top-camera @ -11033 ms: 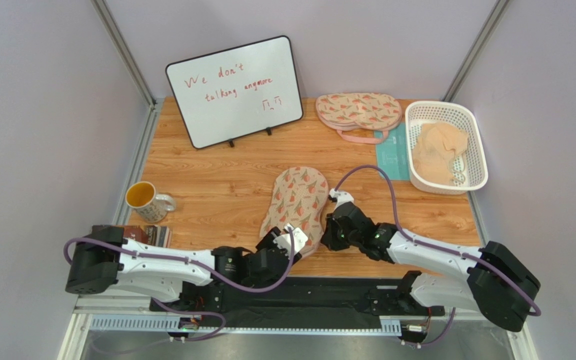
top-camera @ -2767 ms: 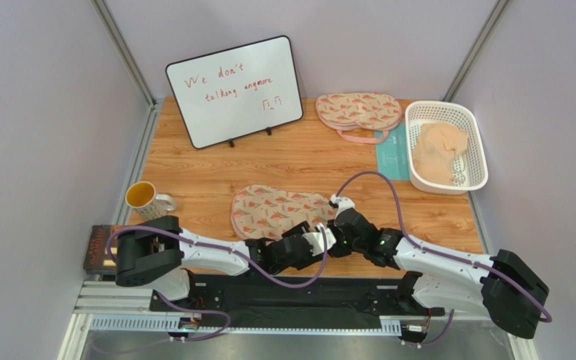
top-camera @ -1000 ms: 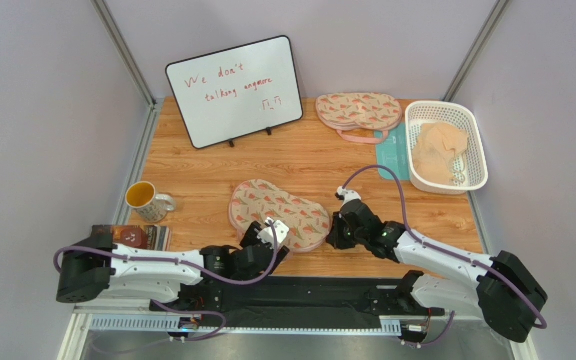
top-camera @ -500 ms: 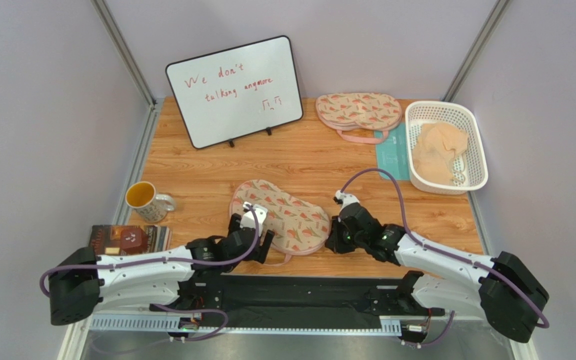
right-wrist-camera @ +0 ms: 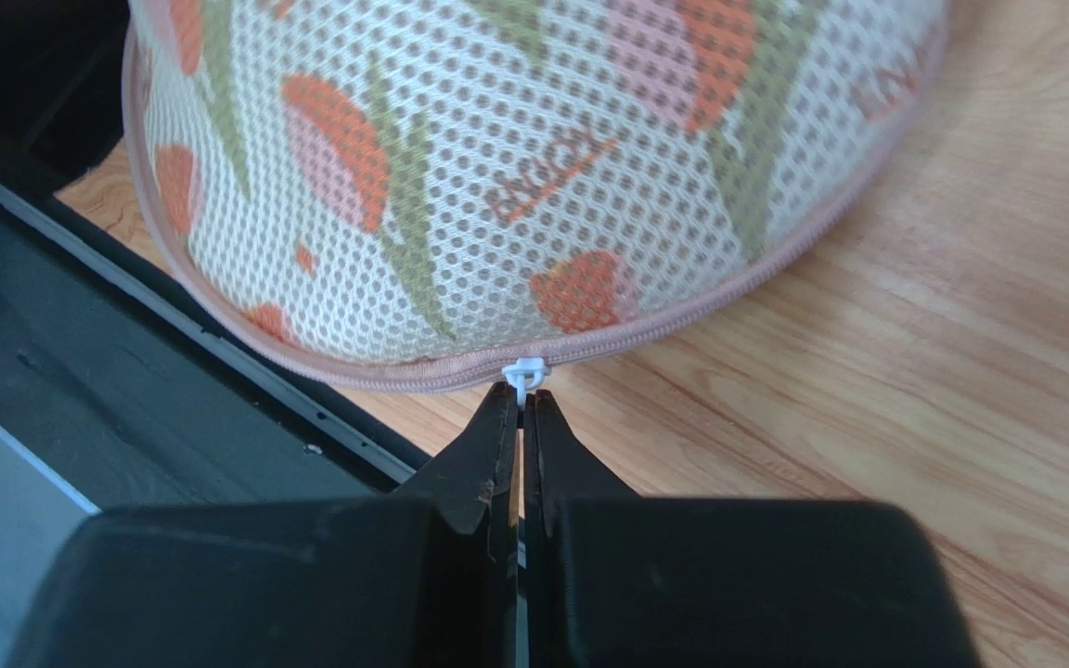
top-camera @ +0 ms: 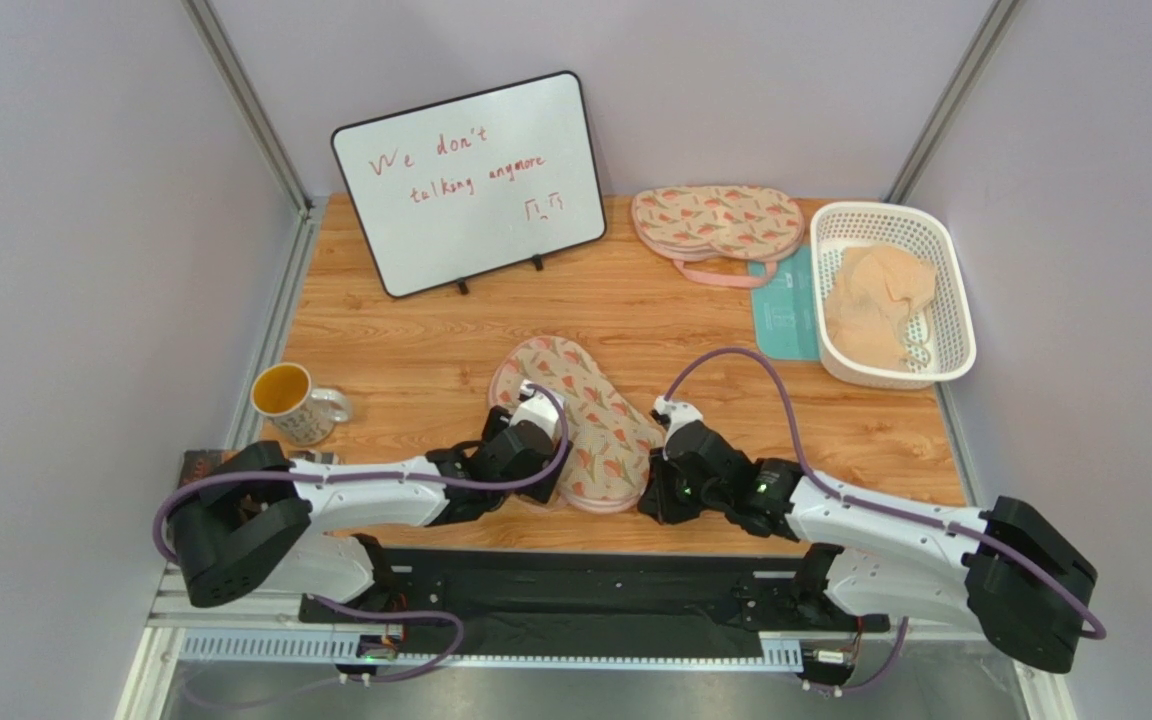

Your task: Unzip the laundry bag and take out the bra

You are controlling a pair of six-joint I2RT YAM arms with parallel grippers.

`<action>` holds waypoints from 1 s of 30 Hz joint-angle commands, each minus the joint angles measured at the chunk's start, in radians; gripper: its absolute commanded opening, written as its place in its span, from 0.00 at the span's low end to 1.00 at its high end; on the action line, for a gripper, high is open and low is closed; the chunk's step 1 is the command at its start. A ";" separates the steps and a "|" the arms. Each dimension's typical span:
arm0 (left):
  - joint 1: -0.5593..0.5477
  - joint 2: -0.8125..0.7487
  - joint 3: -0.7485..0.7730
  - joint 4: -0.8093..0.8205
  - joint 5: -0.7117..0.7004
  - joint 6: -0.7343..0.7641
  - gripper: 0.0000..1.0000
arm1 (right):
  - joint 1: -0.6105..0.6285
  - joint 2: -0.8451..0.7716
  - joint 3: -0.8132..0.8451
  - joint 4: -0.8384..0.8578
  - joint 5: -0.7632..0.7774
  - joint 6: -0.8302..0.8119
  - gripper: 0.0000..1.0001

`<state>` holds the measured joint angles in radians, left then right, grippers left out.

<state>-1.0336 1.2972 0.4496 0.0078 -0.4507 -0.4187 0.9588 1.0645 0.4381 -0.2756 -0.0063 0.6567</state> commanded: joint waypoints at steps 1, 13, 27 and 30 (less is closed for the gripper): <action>0.043 0.050 0.093 0.021 -0.016 0.080 0.85 | 0.043 0.005 -0.013 0.058 0.005 0.037 0.00; -0.015 -0.212 0.029 -0.124 -0.005 0.188 0.88 | 0.052 -0.008 -0.009 0.055 0.066 0.041 0.00; -0.350 -0.115 0.116 0.093 0.076 0.488 0.86 | 0.051 -0.021 0.004 0.052 0.060 0.043 0.00; -0.370 -0.006 0.149 0.138 0.083 0.492 0.86 | 0.052 -0.029 0.005 0.047 0.062 0.043 0.00</action>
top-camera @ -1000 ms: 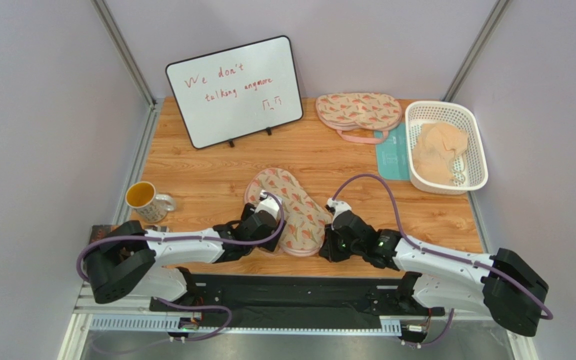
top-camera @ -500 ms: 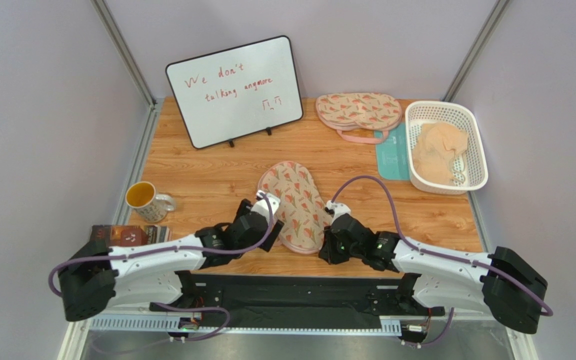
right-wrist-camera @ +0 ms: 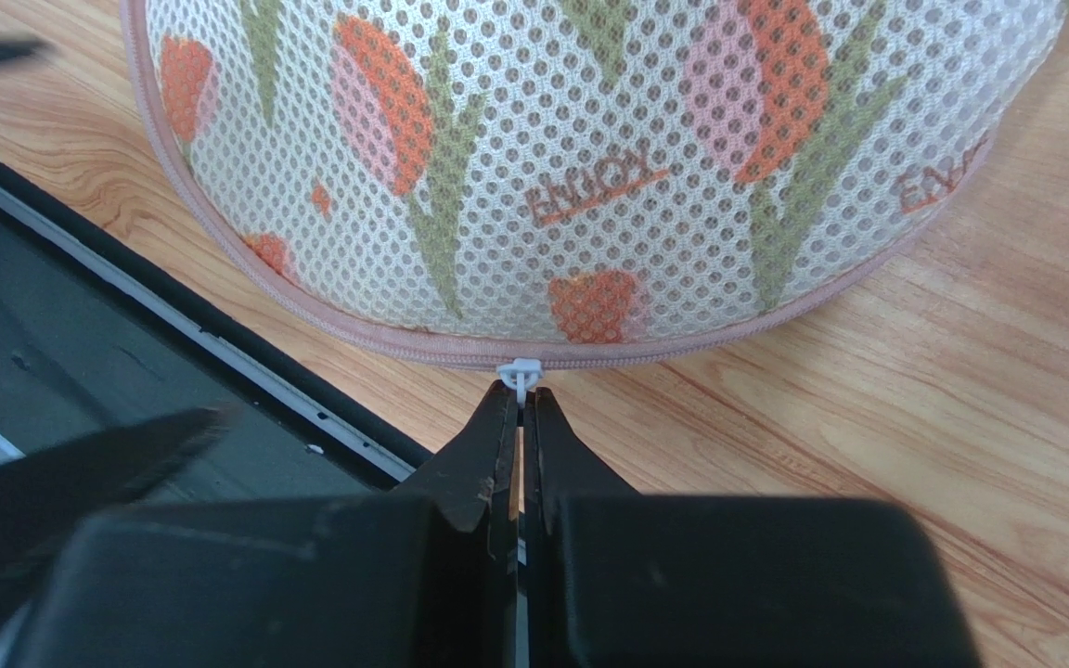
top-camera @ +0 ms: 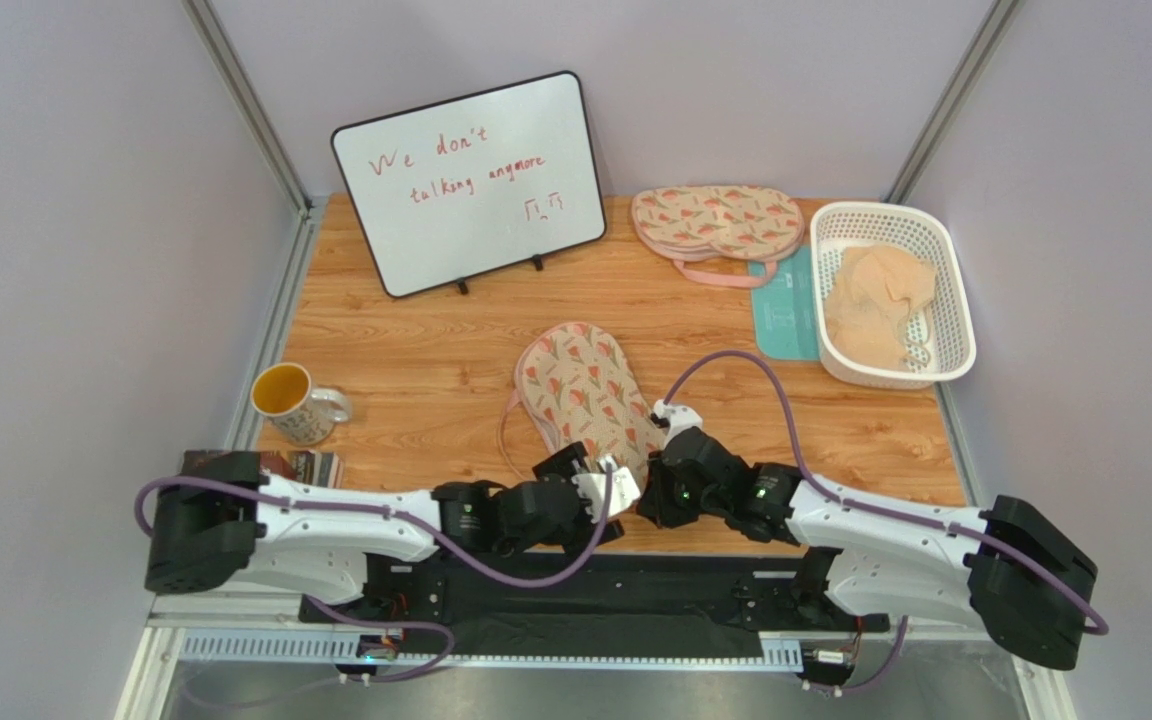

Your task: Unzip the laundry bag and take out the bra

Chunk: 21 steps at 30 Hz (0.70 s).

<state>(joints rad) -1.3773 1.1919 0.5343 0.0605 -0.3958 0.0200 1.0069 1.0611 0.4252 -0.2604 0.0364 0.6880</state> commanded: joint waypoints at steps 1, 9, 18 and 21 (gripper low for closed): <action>-0.035 0.145 0.073 0.102 0.023 0.055 0.87 | 0.004 -0.027 0.018 0.030 0.019 0.012 0.00; -0.055 0.268 0.108 0.165 -0.090 0.038 0.87 | 0.002 -0.030 0.021 0.024 0.020 0.010 0.00; -0.057 0.321 0.107 0.148 -0.164 -0.005 0.21 | 0.002 -0.024 0.024 0.027 0.020 0.010 0.00; -0.057 0.318 0.098 0.137 -0.185 -0.015 0.00 | 0.002 -0.026 0.023 0.020 0.025 0.007 0.00</action>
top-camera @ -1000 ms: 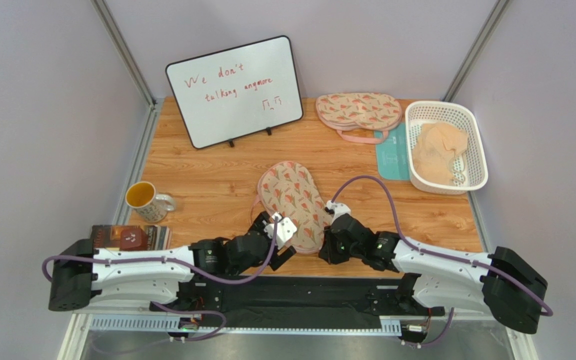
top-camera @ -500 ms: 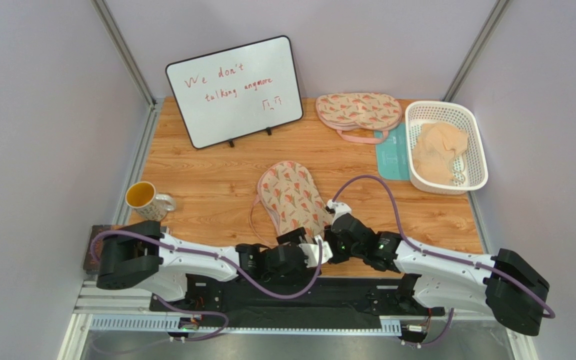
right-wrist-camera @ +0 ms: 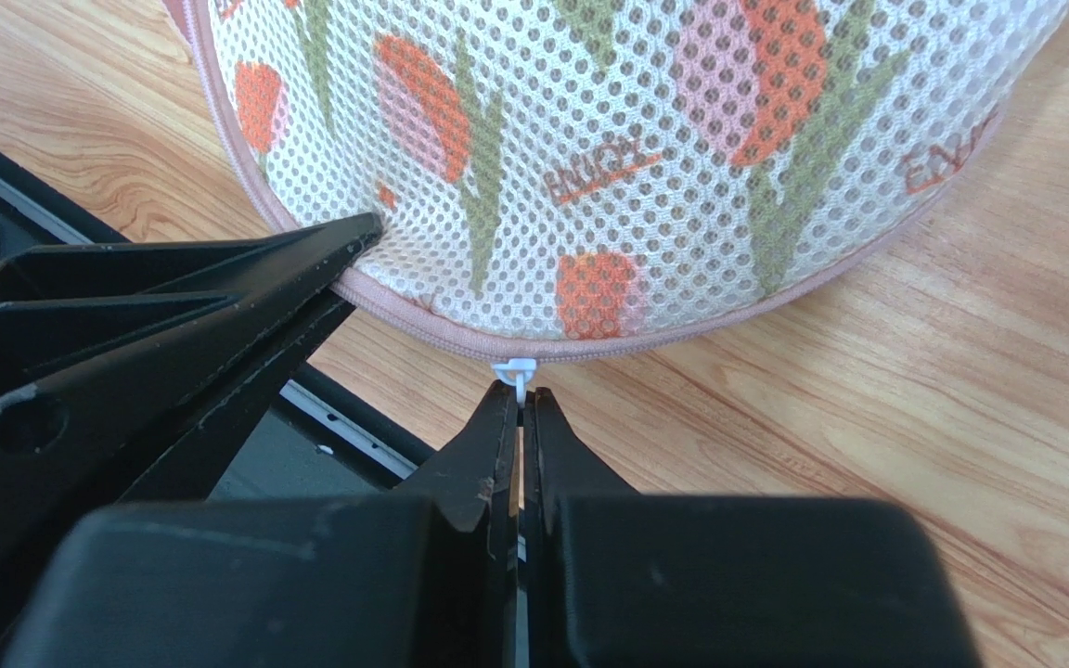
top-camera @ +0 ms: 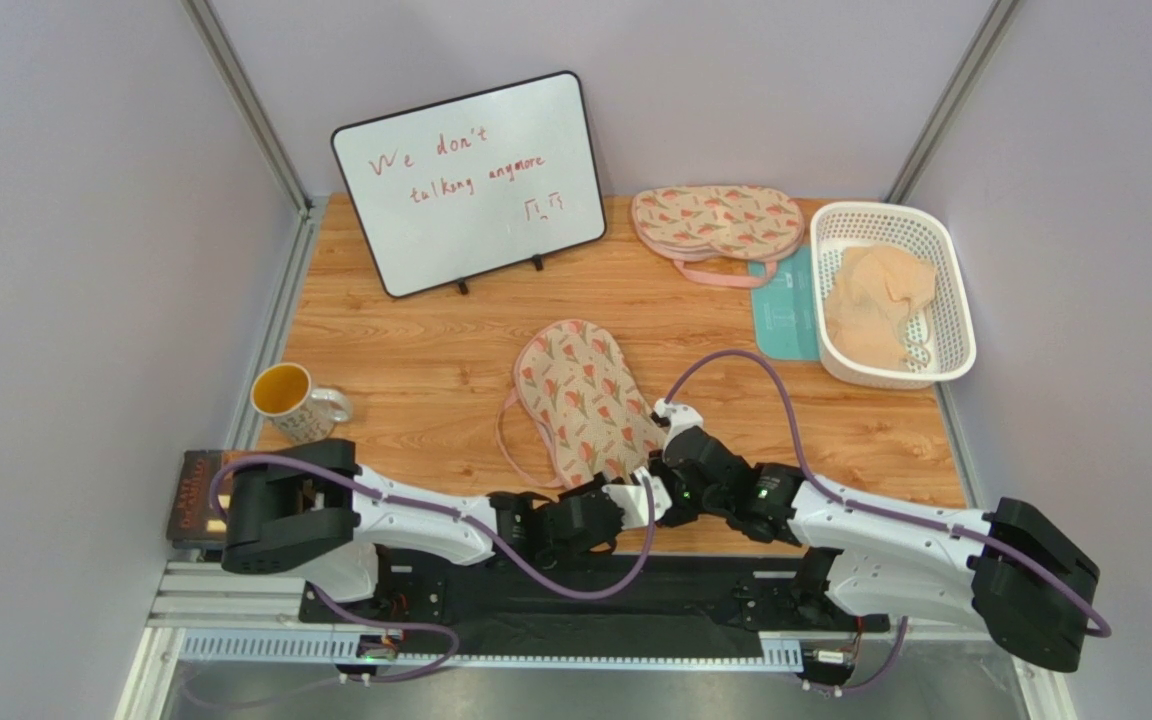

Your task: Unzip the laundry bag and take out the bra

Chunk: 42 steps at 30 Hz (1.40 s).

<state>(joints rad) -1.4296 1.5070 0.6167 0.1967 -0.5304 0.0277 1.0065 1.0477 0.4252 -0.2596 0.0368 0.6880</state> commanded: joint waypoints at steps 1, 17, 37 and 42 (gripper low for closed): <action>-0.005 -0.002 0.008 -0.005 -0.054 -0.023 0.00 | 0.004 -0.012 0.024 0.016 0.028 0.005 0.00; -0.005 -0.251 -0.163 -0.124 -0.129 -0.133 0.00 | -0.069 -0.072 0.014 -0.061 0.054 -0.013 0.00; -0.054 -0.254 0.027 -0.203 -0.092 -0.100 1.00 | -0.095 -0.101 0.015 -0.055 0.009 -0.024 0.00; -0.060 -0.110 0.118 -0.132 -0.080 -0.046 1.00 | -0.095 -0.104 0.017 -0.056 0.006 -0.024 0.00</action>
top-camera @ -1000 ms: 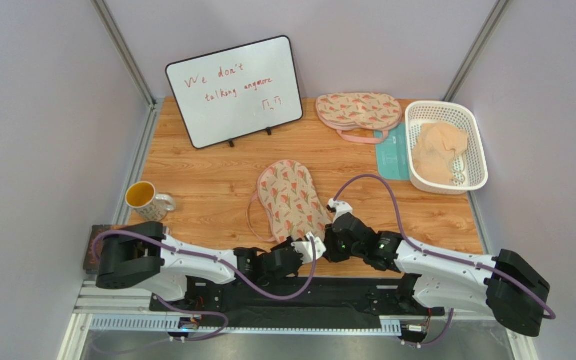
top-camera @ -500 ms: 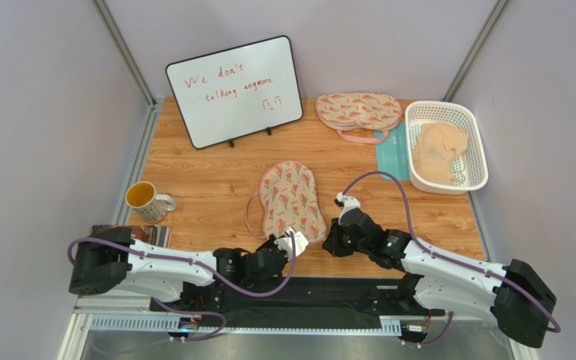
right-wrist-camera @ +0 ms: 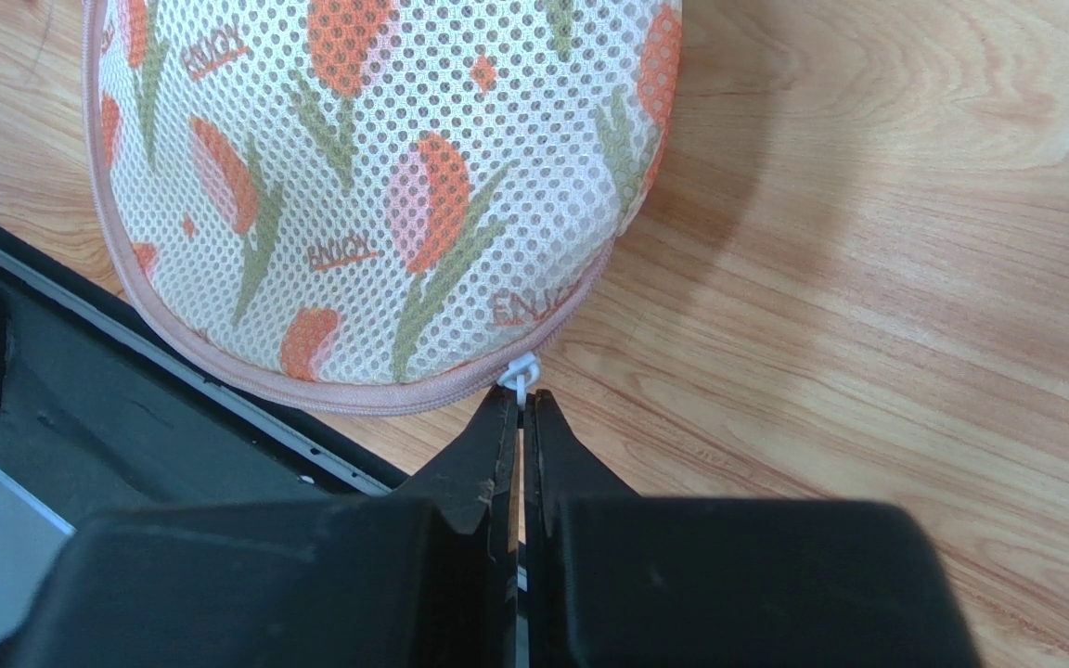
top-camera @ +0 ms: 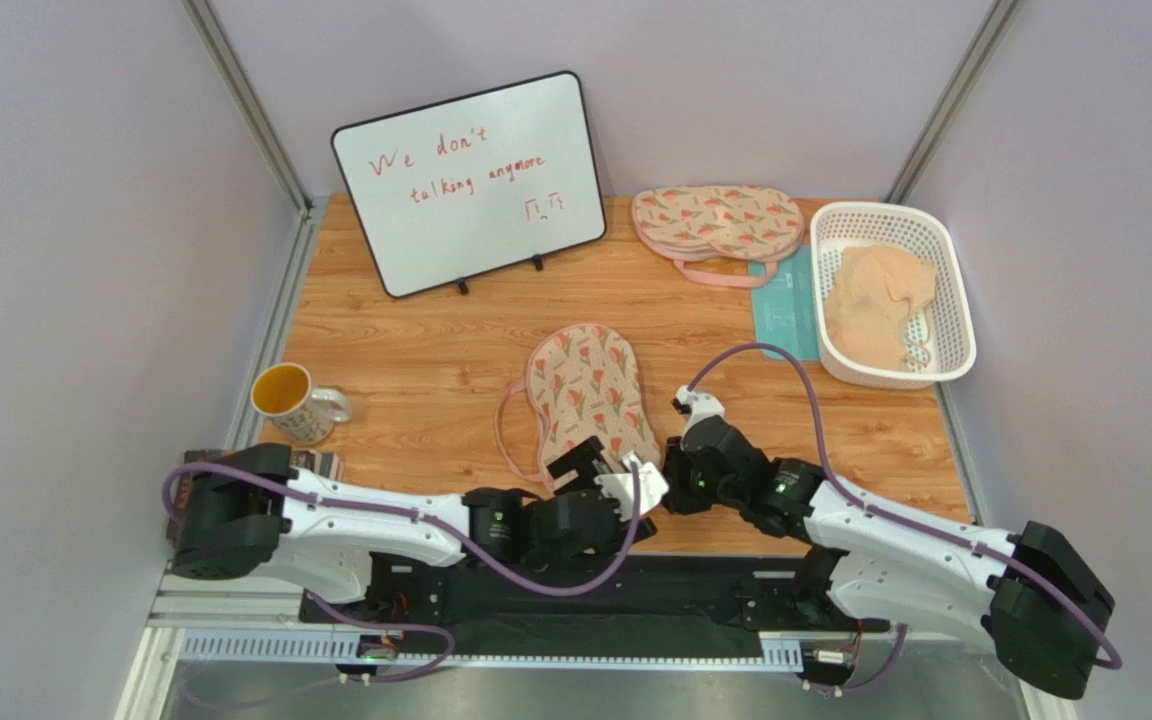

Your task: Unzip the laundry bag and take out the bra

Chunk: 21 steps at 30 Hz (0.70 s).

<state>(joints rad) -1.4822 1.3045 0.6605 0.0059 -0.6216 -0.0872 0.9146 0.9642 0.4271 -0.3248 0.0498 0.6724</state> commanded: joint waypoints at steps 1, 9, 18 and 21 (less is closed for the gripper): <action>-0.007 0.114 0.099 0.063 0.023 0.073 0.99 | -0.003 -0.024 0.013 0.010 -0.008 -0.007 0.00; -0.007 0.265 0.143 0.120 0.071 0.066 0.95 | -0.003 -0.044 0.009 0.003 -0.005 -0.010 0.00; 0.000 0.354 0.151 0.111 0.010 0.047 0.57 | -0.003 -0.042 0.006 0.003 -0.005 -0.011 0.00; 0.000 0.361 0.143 0.103 -0.004 0.032 0.40 | -0.003 -0.038 0.004 0.004 -0.005 -0.011 0.00</action>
<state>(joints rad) -1.4830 1.6527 0.7845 0.1013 -0.5941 -0.0380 0.9146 0.9360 0.4267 -0.3367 0.0494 0.6724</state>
